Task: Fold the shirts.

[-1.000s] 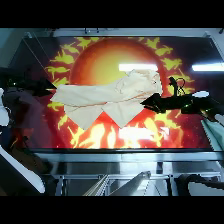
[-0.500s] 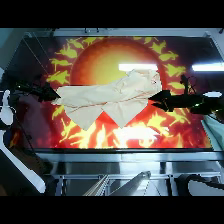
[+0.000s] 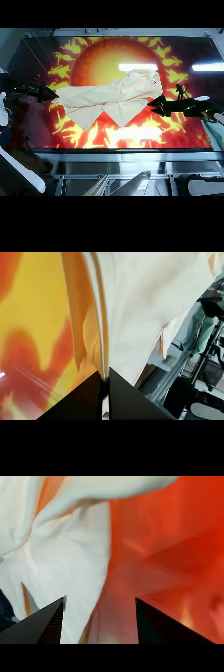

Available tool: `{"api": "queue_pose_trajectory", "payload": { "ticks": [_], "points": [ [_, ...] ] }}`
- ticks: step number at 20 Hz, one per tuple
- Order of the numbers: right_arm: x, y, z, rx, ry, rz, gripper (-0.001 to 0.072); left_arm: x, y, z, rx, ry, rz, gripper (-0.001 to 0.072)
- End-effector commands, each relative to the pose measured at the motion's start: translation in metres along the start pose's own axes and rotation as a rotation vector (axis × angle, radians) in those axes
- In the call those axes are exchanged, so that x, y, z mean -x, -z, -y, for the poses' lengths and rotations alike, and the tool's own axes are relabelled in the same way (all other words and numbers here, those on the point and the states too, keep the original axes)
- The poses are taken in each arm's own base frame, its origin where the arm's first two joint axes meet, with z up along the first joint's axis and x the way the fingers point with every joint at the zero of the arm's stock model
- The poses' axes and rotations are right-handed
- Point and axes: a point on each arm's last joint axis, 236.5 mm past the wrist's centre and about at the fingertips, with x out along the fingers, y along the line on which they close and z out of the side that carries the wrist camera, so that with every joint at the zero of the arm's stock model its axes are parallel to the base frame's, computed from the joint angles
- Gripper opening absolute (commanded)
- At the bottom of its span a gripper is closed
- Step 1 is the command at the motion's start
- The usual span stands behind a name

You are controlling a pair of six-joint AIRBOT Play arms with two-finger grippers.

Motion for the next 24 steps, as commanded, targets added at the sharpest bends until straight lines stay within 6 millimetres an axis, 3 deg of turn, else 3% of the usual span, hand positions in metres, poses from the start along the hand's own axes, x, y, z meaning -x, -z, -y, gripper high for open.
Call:
{"api": "queue_pose_trajectory", "payload": {
  "ticks": [1,7,8,9,10,11,13,15,17,19,20,22,24],
  "points": [
    [-0.018,-0.016,0.008,-0.024,0.015,0.046,0.0479,0.008,-0.012,0.008,-0.034,0.003,0.045,0.0021],
    [-0.025,-0.039,-0.01,-0.035,0.006,0.08,0.0459,0.022,-0.028,0.015,-0.076,-0.024,0.11,0.0021],
    [-0.027,-0.04,-0.01,-0.046,0.002,0.077,0.0406,0.022,-0.03,0.014,-0.075,-0.026,0.115,0.0021],
    [-0.03,-0.037,-0.012,-0.031,-0.005,0.063,0.0178,0.022,-0.03,0.014,-0.075,-0.027,0.117,0.0021],
    [-0.035,-0.033,-0.015,-0.013,-0.008,0.048,0.0145,0.022,-0.03,0.014,-0.074,-0.027,0.117,0.0022],
    [-0.038,-0.028,-0.021,0.011,-0.019,0.028,0.0018,0.022,-0.03,0.014,-0.074,-0.027,0.117,0.0021],
    [-0.042,-0.021,-0.046,0.071,-0.095,0.011,0.0018,0.021,-0.027,0.017,-0.048,-0.015,0.106,0.0021],
    [-0.017,-0.025,-0.109,0.192,-0.312,0.061,0.0016,0.026,-0.021,0.052,-0.087,0.077,0.095,0.002],
    [0.055,-0.031,-0.194,0.373,-0.555,0.195,0.0016,0.05,-0.017,0.126,-0.243,0.181,0.168,0.002],
    [0.156,-0.012,-0.275,0.642,-0.691,0.399,0.0016,0.09,0.015,0.243,-0.533,0.326,0.267,0.0021],
    [0.216,0.016,-0.315,0.82,-0.732,0.531,0.0016,0.111,0.048,0.304,-0.685,0.368,0.318,0.002],
    [0.333,0.086,-0.374,1.113,-0.721,0.873,0.0016,0.141,0.131,0.4,-0.954,0.283,0.422,0.0021],
    [0.434,0.15,-0.399,1.285,-0.498,1.325,0.0016,0.17,0.227,0.478,-1.211,0.187,0.592,0.0021]
  ]
}}
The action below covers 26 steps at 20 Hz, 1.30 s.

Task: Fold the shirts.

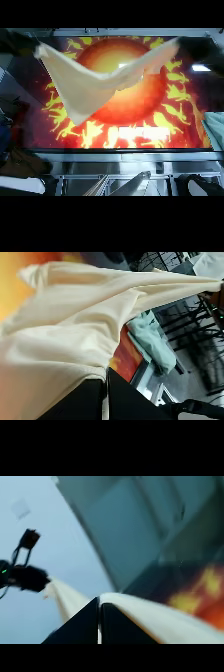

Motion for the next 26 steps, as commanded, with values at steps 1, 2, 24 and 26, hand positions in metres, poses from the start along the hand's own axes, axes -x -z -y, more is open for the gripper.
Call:
{"api": "queue_pose_trajectory", "payload": {
  "ticks": [1,2,24,26],
  "points": [
    [0.094,-0.12,-0.167,0.666,0.252,0.413,0.0015,0.039,-0.02,0.22,-0.495,-0.091,0.212,0.0021],
    [0.113,-0.133,-0.198,0.794,0.343,0.49,0.0015,0.055,-0.023,0.255,-0.585,-0.19,0.298,0.0021],
    [-0.029,0.248,0.341,-0.658,0.382,-0.257,0.0015,-0.094,0.176,-0.316,0.693,-0.162,-0.199,0.002],
    [-0.017,0.24,0.352,-0.671,0.407,-0.236,0.0015,-0.088,0.18,-0.339,0.742,-0.176,-0.177,0.0019]
  ]
}}
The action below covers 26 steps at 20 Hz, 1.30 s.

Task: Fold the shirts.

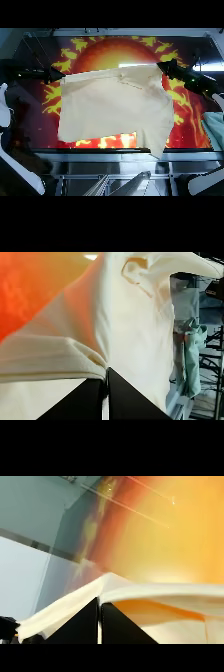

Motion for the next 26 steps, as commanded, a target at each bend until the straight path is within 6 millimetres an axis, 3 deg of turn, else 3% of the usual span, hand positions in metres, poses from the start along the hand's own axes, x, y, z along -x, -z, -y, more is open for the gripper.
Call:
{"api": "queue_pose_trajectory", "payload": {
  "ticks": [1,6,9,12,17,20,23,24,25,26],
  "points": [
    [0.009,-0.008,0.03,-0.075,0.027,0.027,0.0015,-0.013,-0.006,-0.054,0.129,0.004,-0.023,0.002],
    [0.041,-0.018,0.029,-0.155,-0.035,-0.002,0.0015,0.002,-0.001,-0.06,0.167,0.016,-0.036,0.002],
    [0.074,0.015,0.051,-0.249,0.035,-0.18,0.0015,0.025,0.02,-0.06,0.252,0.052,-0.105,0.0019],
    [0.098,0.058,0.079,-0.293,0.174,-0.366,0.0015,0.029,0.04,-0.059,0.344,0.077,-0.171,0.0019],
    [0.104,0.077,0.098,-0.253,0.268,-0.437,0.0015,0.003,0.066,-0.071,0.366,-0.004,-0.273,0.0019],
    [0.112,0.086,0.115,-0.231,0.351,-0.473,0.0015,0.001,0.077,-0.085,0.382,-0.085,-0.315,0.0014],
    [0.112,0.087,0.118,-0.211,0.362,-0.482,0.0024,0.001,0.078,-0.087,0.391,-0.097,-0.318,0.0014],
    [0.112,0.088,0.115,-0.209,0.352,-0.489,0.014,0.003,0.079,-0.085,0.397,-0.092,-0.323,0.0101],
    [0.114,0.088,0.113,-0.211,0.345,-0.494,0.031,0.006,0.081,-0.083,0.429,-0.089,-0.332,0.0383],
    [0.118,0.086,0.107,-0.208,0.336,-0.497,0.0325,0.011,0.086,-0.079,0.476,-0.089,-0.351,0.0679]
  ]
}}
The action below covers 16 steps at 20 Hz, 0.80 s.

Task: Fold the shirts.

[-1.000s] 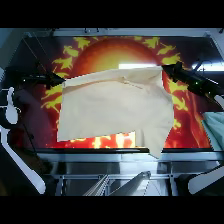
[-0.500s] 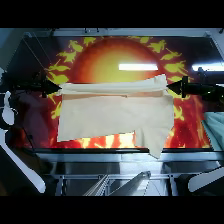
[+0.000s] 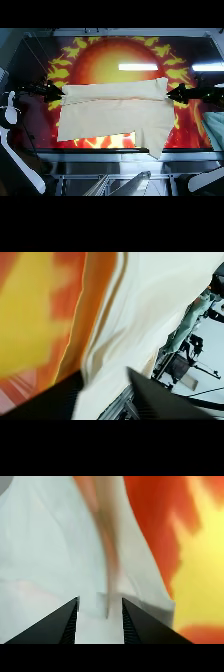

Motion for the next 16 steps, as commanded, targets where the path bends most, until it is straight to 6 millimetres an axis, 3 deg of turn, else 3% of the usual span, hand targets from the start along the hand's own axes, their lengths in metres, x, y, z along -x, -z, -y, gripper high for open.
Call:
{"api": "queue_pose_trajectory", "payload": {
  "ticks": [1,3,6,8,12,14,15,16],
  "points": [
    [0.015,0.005,-0.009,0.023,-0.006,-0.018,0.0325,0.009,0.018,0.002,0.104,-0.013,-0.055,0.0711],
    [0.037,0.006,-0.025,0.071,-0.001,-0.006,0.0325,0.022,0.03,0.005,0.108,-0.065,-0.035,0.0695],
    [0.065,0.016,-0.041,0.168,0.085,0.014,0.0325,0.05,0.09,-0.044,0.185,-0.399,-0.059,0.0695],
    [0.074,0.022,-0.054,0.2,0.093,0.046,0.0325,0.052,0.131,-0.067,0.223,-0.516,-0.061,0.0695],
    [0.084,0.034,-0.069,0.248,0.095,0.063,0.0324,-0.011,0.186,-0.092,0.272,-0.437,-0.1,0.0694],
    [0.088,0.04,-0.08,0.264,0.079,0.058,0.0325,-0.042,0.2,-0.093,0.279,-0.352,-0.131,0.0694],
    [0.09,0.042,-0.088,0.27,0.061,0.056,0.0325,-0.057,0.201,-0.085,0.274,-0.29,-0.13,0.0644],
    [0.093,0.044,-0.092,0.276,0.054,0.056,0.0325,-0.066,0.2,-0.075,0.248,-0.229,-0.128,0.0525]
  ]
}}
